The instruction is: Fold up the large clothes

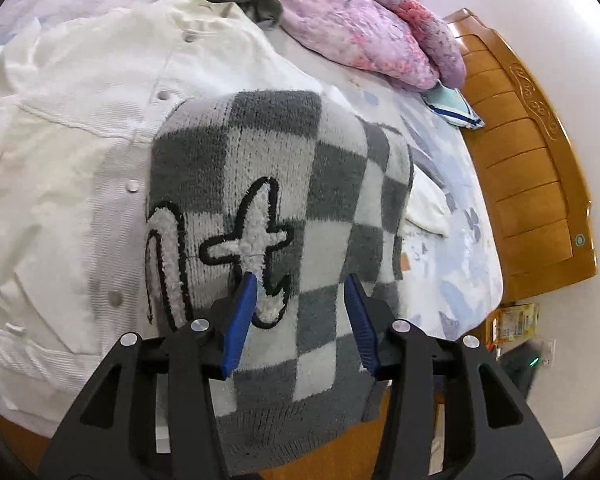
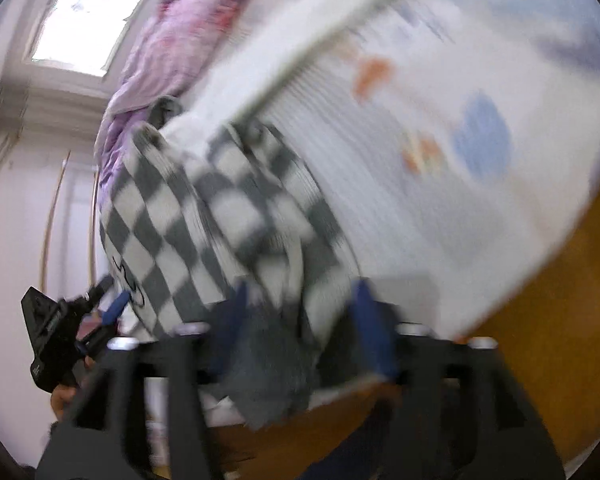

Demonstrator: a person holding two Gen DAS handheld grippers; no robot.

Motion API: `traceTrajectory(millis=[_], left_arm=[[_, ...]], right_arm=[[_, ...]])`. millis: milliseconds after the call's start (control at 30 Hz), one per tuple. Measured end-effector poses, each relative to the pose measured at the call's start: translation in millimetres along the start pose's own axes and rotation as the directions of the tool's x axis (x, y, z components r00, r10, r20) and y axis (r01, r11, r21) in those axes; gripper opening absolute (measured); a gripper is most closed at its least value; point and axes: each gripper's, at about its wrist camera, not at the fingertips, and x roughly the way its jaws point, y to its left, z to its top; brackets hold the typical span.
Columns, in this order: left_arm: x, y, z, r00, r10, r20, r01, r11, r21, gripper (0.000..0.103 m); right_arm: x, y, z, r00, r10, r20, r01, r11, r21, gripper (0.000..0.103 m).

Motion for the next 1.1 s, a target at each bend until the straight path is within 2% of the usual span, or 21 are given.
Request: traceTrajectory(millis=[133, 167, 267, 333, 367, 400, 433, 467, 500, 600, 667, 733, 833, 867, 900, 933, 1000, 1067, 1100], left_arm=[[17, -1, -1, 0.998, -0.033, -0.050, 0.032, 0.999, -0.014, 0.047], [18, 0, -1, 0.997, -0.042, -0.069, 0.041, 0.999, -0.010, 0.047], [30, -4, -4, 0.991, -0.054, -0.120, 0.054, 0.999, 0.000, 0.047], [38, -7, -6, 0.989, -0.046, -0.138, 0.049, 0.999, 0.014, 0.047], [39, -8, -5, 0.989, -0.048, -0.141, 0.051, 0.999, 0.018, 0.047], [37, -7, -5, 0.989, -0.058, -0.139, 0.061, 0.998, 0.013, 0.047], [33, -5, -3, 0.989, -0.077, -0.129, 0.077, 0.997, -0.010, 0.047], [28, -4, -3, 0.988, -0.101, -0.119, 0.098, 0.995, -0.026, 0.047], [18, -2, -2, 0.986, -0.137, -0.093, 0.134, 0.990, -0.045, 0.047], [-10, 1, 4, 0.987, -0.159, -0.027, 0.158, 0.986, -0.048, 0.047], [-22, 7, 10, 0.991, -0.131, 0.002, 0.131, 0.990, -0.048, 0.048], [-18, 12, 17, 0.999, -0.052, -0.008, 0.052, 0.998, -0.022, 0.048], [5, 16, 25, 0.999, -0.025, -0.045, 0.025, 1.000, -0.010, 0.048], [24, 16, 28, 0.997, -0.002, -0.079, 0.002, 1.000, 0.002, 0.051], [35, 16, 28, 0.996, 0.020, -0.092, -0.020, 1.000, 0.009, 0.058], [48, 15, 32, 0.994, 0.041, -0.104, -0.039, 0.999, 0.020, 0.058], [51, 13, 38, 0.993, 0.064, -0.104, -0.062, 0.998, 0.020, 0.058], [44, 12, 42, 0.992, 0.063, -0.112, -0.062, 0.998, 0.008, 0.059], [37, 9, 43, 0.992, 0.065, -0.104, -0.063, 0.998, 0.018, 0.059]], right_arm=[[50, 20, 27, 0.994, 0.049, -0.103, -0.065, 0.986, -0.156, 0.069], [66, 28, 33, 0.991, 0.037, -0.130, -0.063, 0.978, -0.199, 0.069], [102, 38, 42, 0.974, 0.058, -0.221, -0.103, 0.975, -0.196, 0.069], [117, 42, 41, 0.961, 0.013, -0.275, -0.075, 0.974, -0.216, 0.069], [120, 43, 41, 0.961, 0.002, -0.276, -0.065, 0.974, -0.219, 0.069], [121, 45, 42, 0.961, 0.008, -0.275, -0.072, 0.972, -0.223, 0.065], [119, 49, 40, 0.963, -0.003, -0.269, -0.068, 0.965, -0.253, 0.046], [117, 51, 39, 0.964, -0.019, -0.263, -0.055, 0.960, -0.273, 0.039], [114, 51, 38, 0.965, -0.023, -0.263, -0.050, 0.962, -0.268, 0.027], [89, 52, 38, 0.976, -0.022, -0.219, -0.034, 0.968, -0.250, 0.023], [66, 46, 37, 0.984, -0.011, -0.179, -0.029, 0.975, -0.222, 0.023], [56, 33, 38, 0.986, -0.039, -0.159, 0.007, 0.980, -0.198, 0.023], [68, 2, 34, 0.973, -0.121, -0.194, 0.093, 0.985, -0.147, 0.026], [77, -9, 34, 0.967, -0.140, -0.213, 0.114, 0.985, -0.126, 0.028], [87, -21, 35, 0.957, -0.163, -0.241, 0.143, 0.985, -0.098, 0.035], [86, -23, 37, 0.954, -0.173, -0.245, 0.157, 0.984, -0.082, 0.042], [74, -14, 47, 0.959, -0.193, -0.207, 0.180, 0.980, -0.082, 0.043], [56, 6, 58, 0.948, -0.289, -0.133, 0.270, 0.953, -0.140, 0.043], [49, 14, 62, 0.952, -0.288, -0.103, 0.271, 0.950, -0.154, 0.044]])
